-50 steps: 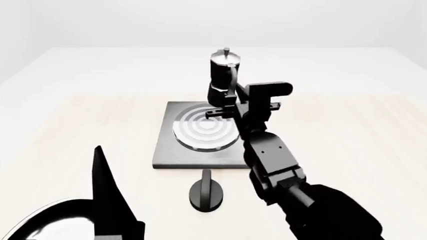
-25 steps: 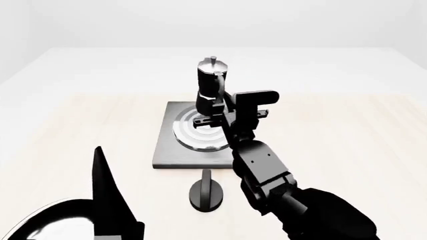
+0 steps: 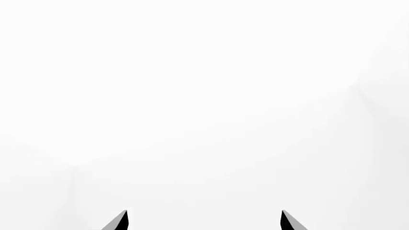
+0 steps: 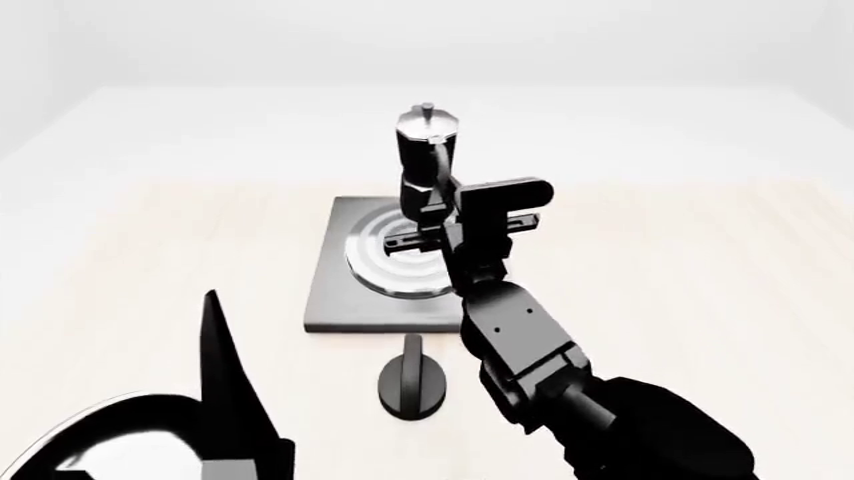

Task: Turn on the stove and put the moka pot on it.

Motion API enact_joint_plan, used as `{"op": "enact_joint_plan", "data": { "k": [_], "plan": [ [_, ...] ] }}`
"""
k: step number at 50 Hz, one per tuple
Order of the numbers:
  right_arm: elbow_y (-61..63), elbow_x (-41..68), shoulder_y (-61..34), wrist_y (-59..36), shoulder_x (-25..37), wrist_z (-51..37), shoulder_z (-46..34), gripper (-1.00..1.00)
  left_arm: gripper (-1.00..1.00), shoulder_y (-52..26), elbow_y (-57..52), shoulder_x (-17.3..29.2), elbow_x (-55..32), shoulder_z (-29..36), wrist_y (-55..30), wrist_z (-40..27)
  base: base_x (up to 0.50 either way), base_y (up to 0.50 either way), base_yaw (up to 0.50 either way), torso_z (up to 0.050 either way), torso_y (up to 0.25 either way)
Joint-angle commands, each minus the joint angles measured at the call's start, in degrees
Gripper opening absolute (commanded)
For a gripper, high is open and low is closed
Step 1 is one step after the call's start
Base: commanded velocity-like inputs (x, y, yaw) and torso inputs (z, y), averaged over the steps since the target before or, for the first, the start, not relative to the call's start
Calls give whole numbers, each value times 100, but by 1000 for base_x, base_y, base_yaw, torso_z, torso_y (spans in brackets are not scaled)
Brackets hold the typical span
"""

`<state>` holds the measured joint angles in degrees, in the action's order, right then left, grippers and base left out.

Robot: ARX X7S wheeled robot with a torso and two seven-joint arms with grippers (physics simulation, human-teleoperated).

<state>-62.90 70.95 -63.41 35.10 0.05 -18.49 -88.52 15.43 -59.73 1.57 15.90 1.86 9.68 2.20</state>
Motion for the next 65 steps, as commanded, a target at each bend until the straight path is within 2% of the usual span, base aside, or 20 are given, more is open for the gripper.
{"op": "enact_joint_plan", "data": {
  "k": [1, 46, 65],
  "plan": [
    [32, -288, -36, 111, -5, -68, 127, -100, 100, -16, -4, 43, 36, 40, -68, -33, 0, 0, 0, 0, -74],
    [265, -373, -224, 898, -5, -134, 114, -100, 100, 13, 52, 331, -15, 205, -42, -353, 0, 0, 0, 0, -147],
    [169, -400, -70, 778, -5, -66, 134, -100, 100, 18, 118, 400, -129, 244, 96, -423, 0, 0, 0, 0, -26]
  ]
}}
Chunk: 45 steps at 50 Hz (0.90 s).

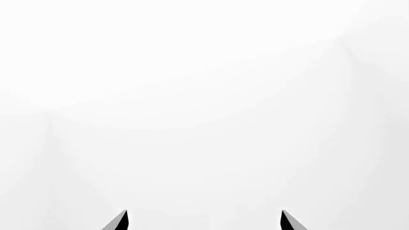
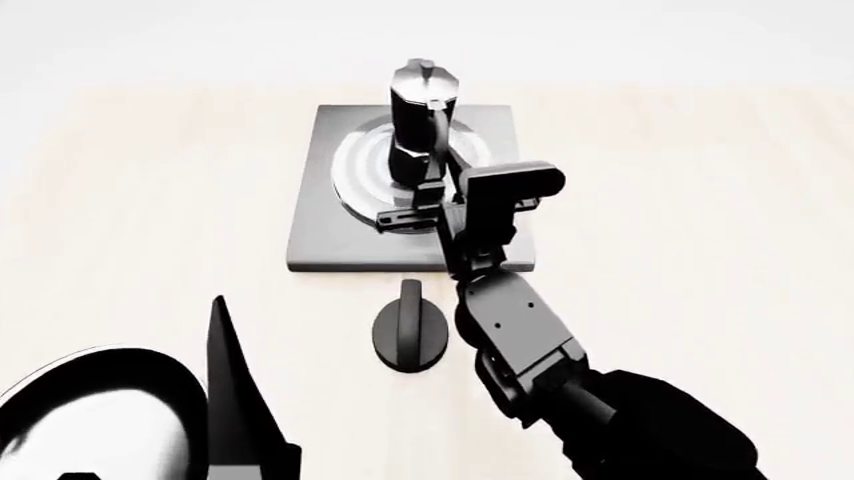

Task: Turn on the stove and put the moka pot on it.

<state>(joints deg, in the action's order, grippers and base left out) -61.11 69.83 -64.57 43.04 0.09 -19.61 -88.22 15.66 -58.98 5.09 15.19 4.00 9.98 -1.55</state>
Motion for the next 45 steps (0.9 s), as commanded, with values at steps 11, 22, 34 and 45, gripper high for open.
{"op": "enact_joint_plan", "data": {
  "k": [11, 22, 34, 45],
  "plan": [
    [-42, -256, 96, -10, -9, 48, 101, -100, 100, -48, 26, 91, -39, 67, -5, -77, 0, 0, 0, 0, 0],
    [-34, -230, 37, -93, -9, 39, 95, 100, 100, -53, 8, 121, -46, 74, -15, -102, 0, 0, 0, 0, 0],
    [-27, -208, 30, -58, -9, 52, 95, 100, 100, -17, 40, 152, -37, 118, 38, -164, 0, 0, 0, 0, 0],
    [-45, -208, -76, 13, -8, 71, 105, 100, 100, -9, 59, 194, -60, 114, 42, -216, 0, 0, 0, 0, 0]
  ]
}}
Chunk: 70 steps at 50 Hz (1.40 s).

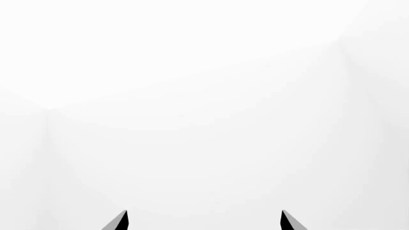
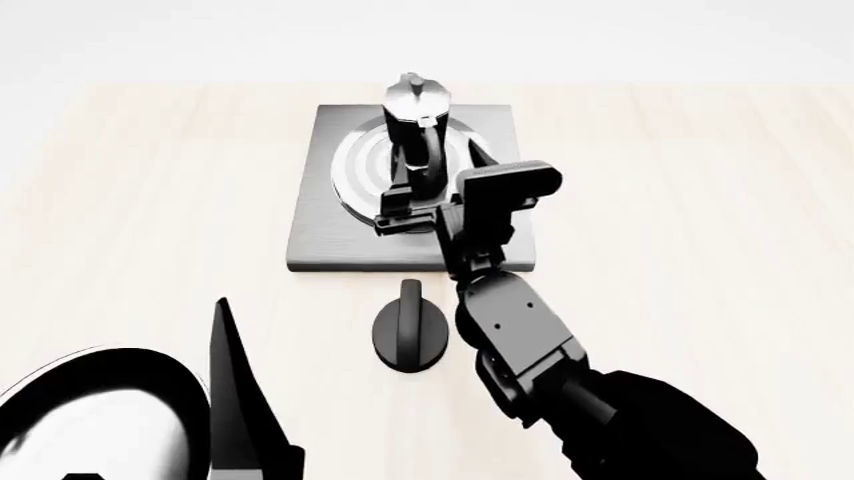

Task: Turn on the stove and put the moka pot on it.

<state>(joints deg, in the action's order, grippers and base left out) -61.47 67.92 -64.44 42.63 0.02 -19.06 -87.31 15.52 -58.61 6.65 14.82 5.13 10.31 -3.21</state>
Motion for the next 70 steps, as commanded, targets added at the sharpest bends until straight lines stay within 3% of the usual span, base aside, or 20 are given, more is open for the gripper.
{"op": "enact_joint_plan", "data": {
  "k": [1, 11, 18, 25, 32, 33, 39, 47, 59, 70],
  "plan": [
    [-23, -24, -111, 63, -1, 7, 14, 100, 100, -1, 39, 41, -20, 1, 11, -59, 0, 0, 0, 0, 0],
    [166, -6, -529, 155, 60, -35, 76, 100, 100, -167, -86, -1, 25, 21, -244, 37, 0, 0, 0, 0, 0],
    [2191, -333, -1202, -189, 1062, -1182, -103, 100, 100, -516, -102, -93, -116, -218, -622, 218, 0, 0, 0, 0, 2],
    [3475, -582, -1863, -573, 1744, -1982, -155, 100, 100, -1532, -137, -643, -90, -828, -1556, 1193, 0, 0, 0, 0, 0],
    [4276, -794, -2458, -951, 2399, -2934, -49, 100, 100, -2463, -138, -657, 245, -972, -2396, 1552, 0, 0, 0, 0, 0],
    [4649, -862, -2682, -1135, 2735, -3333, -16, 100, 100, -2926, -138, -658, 352, -1046, -2766, 1703, 0, 0, 0, 0, 0],
    [5925, -1347, -3253, -1625, 3631, -4365, -15, 100, 100, -3882, -137, -655, 622, -1156, -3578, 2022, 0, 0, 0, 0, 0],
    [7321, -1469, -3699, -1856, 4770, -4838, 138, 100, 100, -5092, -138, -663, 972, -1174, -4269, 2530, 0, 0, 0, 0, 0],
    [9517, -1912, -4360, -2623, 6334, -5562, 303, 100, 100, -5637, -139, -664, 1072, -1145, -4472, 2813, 0, 0, 0, 0, 0],
    [10531, -2212, -4470, -2816, 7397, -5824, 400, 100, 100, -5380, -139, -664, 893, -1343, -4128, 2878, 0, 0, 0, 0, 0]
  ]
}}
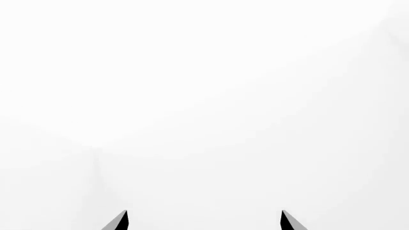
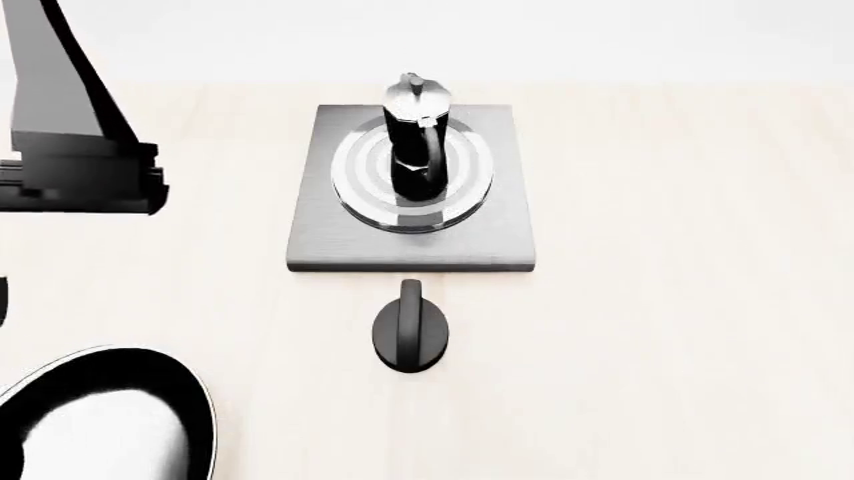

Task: Turn on the stove and put the moka pot on it.

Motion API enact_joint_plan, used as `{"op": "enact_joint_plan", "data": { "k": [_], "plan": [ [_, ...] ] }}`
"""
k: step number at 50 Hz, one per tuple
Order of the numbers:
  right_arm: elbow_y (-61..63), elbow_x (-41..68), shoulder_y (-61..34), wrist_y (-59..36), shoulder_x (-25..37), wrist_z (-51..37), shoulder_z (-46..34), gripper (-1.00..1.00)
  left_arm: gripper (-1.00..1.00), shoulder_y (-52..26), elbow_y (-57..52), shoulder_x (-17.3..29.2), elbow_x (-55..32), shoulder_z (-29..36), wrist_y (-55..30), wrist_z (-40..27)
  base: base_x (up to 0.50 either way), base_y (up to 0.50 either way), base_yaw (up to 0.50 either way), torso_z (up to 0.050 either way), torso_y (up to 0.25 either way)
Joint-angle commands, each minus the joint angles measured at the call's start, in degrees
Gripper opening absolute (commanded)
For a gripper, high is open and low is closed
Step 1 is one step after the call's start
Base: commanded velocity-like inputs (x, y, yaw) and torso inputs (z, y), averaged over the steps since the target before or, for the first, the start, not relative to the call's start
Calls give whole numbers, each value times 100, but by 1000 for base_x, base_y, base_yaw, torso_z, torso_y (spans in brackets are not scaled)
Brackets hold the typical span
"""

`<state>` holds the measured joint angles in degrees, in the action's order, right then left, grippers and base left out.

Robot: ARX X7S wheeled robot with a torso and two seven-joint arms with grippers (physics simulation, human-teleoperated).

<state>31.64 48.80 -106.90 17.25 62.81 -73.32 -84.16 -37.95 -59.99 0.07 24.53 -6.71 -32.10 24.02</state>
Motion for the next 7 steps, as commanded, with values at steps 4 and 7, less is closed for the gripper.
{"op": "enact_joint_plan", "data": {
  "k": [4, 7],
  "plan": [
    [1359, -399, -128, -177, 1317, -417, 60, 100, 100, 188, -1, -6, -295, -373, 344, 108, 0, 0, 0, 0, 0],
    [1500, -463, -106, -189, 1473, -444, 60, 100, 100, 332, -1, -6, -377, -466, 480, 108, 0, 0, 0, 0, 0]
  ]
}}
